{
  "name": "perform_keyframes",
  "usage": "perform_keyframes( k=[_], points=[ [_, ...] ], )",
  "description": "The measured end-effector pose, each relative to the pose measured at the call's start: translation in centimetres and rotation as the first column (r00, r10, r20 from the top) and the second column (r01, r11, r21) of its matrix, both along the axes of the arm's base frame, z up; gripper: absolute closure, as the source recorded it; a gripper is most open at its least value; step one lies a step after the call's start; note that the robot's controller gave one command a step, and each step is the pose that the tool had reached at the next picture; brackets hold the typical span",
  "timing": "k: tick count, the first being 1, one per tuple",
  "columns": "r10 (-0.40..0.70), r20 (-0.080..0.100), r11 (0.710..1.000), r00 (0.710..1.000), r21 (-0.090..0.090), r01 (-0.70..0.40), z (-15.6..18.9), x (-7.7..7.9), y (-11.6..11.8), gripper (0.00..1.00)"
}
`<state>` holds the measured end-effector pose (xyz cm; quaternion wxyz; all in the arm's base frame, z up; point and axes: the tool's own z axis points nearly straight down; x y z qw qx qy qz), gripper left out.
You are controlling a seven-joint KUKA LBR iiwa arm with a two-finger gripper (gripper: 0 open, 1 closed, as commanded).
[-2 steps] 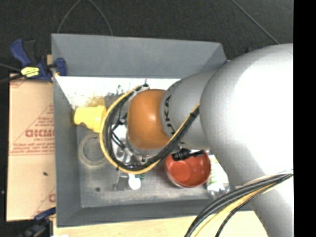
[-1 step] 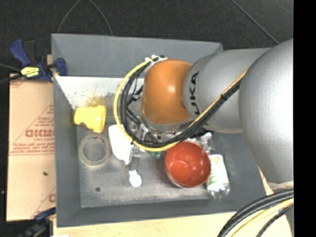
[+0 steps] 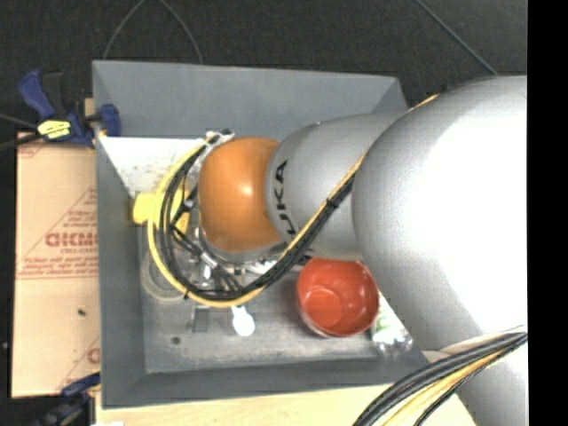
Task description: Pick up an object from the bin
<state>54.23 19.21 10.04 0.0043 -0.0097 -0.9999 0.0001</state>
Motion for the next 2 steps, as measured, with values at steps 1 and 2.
perform_keyframes(
  k=[1, 2],
  points=[
    [-0.128, 0.024, 0.992, 0.991, 0.003, 0.128, -3.0, -0.6, 2.1, 0.00],
    [-0.151, 0.005, 0.988, 0.988, 0.000, 0.151, -3.0, 0.4, 0.3, 1.00]
  ],
)
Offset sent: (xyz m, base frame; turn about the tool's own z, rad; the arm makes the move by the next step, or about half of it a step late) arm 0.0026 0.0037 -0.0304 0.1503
